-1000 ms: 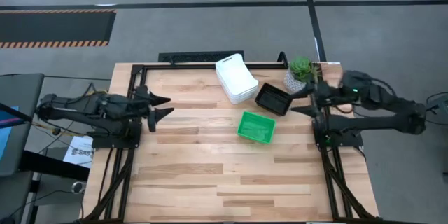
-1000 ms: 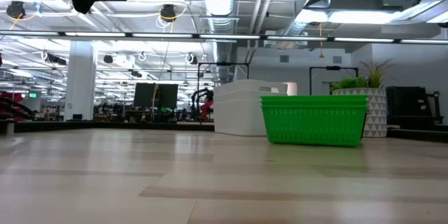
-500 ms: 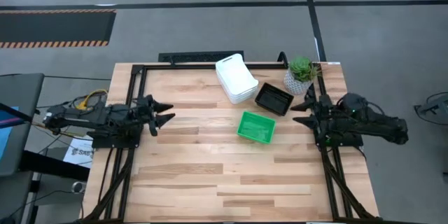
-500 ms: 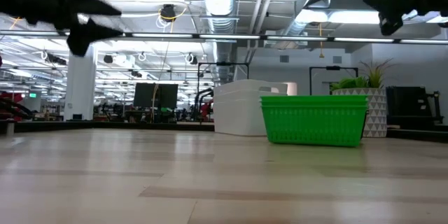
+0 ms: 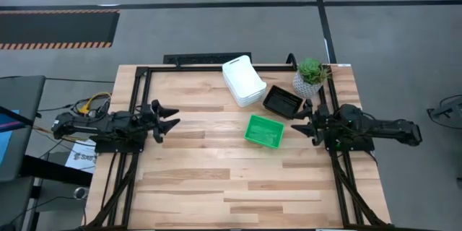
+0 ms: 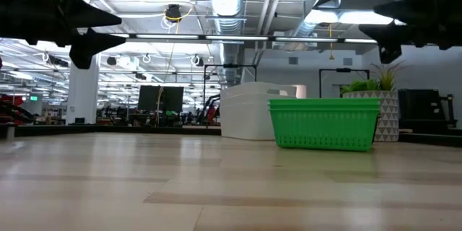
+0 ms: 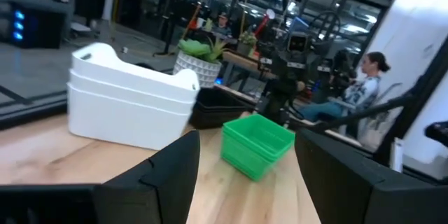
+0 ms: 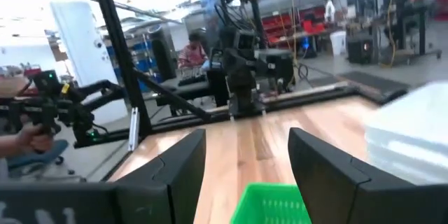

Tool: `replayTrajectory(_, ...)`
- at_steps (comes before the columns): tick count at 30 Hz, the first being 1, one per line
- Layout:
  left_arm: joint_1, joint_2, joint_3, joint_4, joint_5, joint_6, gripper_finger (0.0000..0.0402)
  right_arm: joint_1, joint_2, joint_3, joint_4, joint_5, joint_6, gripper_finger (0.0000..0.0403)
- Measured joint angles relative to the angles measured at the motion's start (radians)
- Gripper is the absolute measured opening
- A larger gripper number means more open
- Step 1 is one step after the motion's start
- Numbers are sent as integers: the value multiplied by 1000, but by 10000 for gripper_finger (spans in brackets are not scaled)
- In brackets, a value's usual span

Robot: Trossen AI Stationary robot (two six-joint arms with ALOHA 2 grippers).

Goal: Stack baskets by color
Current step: Return to Home Position

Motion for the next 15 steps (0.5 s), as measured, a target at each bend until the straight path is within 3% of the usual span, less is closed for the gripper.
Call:
replayTrajectory(8,0,11,0,3,-39,48,224,5,0,0,-57,11,-100,226)
replayTrajectory(15,0,11,0,3,-40,-31,224,5,1,-1,-120,11,-100,226)
